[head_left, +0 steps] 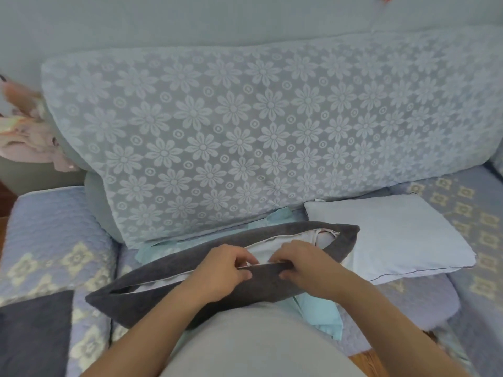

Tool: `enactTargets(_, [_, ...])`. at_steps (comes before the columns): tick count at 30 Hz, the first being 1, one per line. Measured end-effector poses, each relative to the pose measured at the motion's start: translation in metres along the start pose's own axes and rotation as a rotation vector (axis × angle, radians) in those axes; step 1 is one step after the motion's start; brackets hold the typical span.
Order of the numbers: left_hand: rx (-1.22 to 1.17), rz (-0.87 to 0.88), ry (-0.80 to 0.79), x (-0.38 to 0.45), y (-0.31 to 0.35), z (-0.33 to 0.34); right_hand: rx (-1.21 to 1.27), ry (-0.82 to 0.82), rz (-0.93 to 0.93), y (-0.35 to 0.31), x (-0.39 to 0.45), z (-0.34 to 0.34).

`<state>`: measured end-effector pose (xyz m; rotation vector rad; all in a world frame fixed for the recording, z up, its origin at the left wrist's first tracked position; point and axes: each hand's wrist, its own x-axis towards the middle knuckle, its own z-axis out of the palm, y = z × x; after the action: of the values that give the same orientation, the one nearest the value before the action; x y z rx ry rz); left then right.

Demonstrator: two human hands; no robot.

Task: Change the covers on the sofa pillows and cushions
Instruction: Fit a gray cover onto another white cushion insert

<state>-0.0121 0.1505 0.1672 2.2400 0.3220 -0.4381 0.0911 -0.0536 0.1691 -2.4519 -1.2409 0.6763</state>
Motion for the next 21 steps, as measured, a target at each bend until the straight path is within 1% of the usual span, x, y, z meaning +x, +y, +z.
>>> enactTargets(2, [0.054, 0.025, -0.141, -0.004, 0.001, -0.006, 0.068, -0.019, -0.009, 0.001, -0.004, -0.005])
enactTargets(4, [0.165, 0.053, -0.307, -0.008, 0.002, -0.009, 0.124, -0.025, 0.016, 0.005, -0.007, -0.012])
enactTargets(6, [0.338, 0.001, -0.439, -0.011, 0.002, -0.009, 0.141, -0.023, 0.042, 0.008, -0.008, -0.019])
enactTargets(7, [0.392, -0.040, -0.469, -0.011, 0.001, -0.008, 0.142, -0.018, 0.050, 0.009, -0.008, -0.021])
enactTargets(8, [0.408, -0.074, -0.471, -0.010, -0.002, -0.009, 0.143, -0.013, 0.054, 0.010, -0.007, -0.023])
enactTargets(10, [0.344, -0.078, -0.412, -0.011, -0.005, -0.016, 0.149, -0.005, 0.058, 0.010, -0.006, -0.024])
enactTargets(13, [0.135, -0.025, -0.306, -0.011, -0.001, -0.025, 0.142, 0.002, 0.052, 0.008, -0.004, -0.023])
enactTargets(15, [0.016, -0.027, -0.250, -0.009, 0.007, -0.021, 0.139, 0.008, 0.046, 0.007, -0.002, -0.024])
enactTargets(21, [-0.234, -0.138, -0.102, 0.004, 0.019, 0.000, 0.134, -0.008, 0.035, 0.000, -0.001, -0.025])
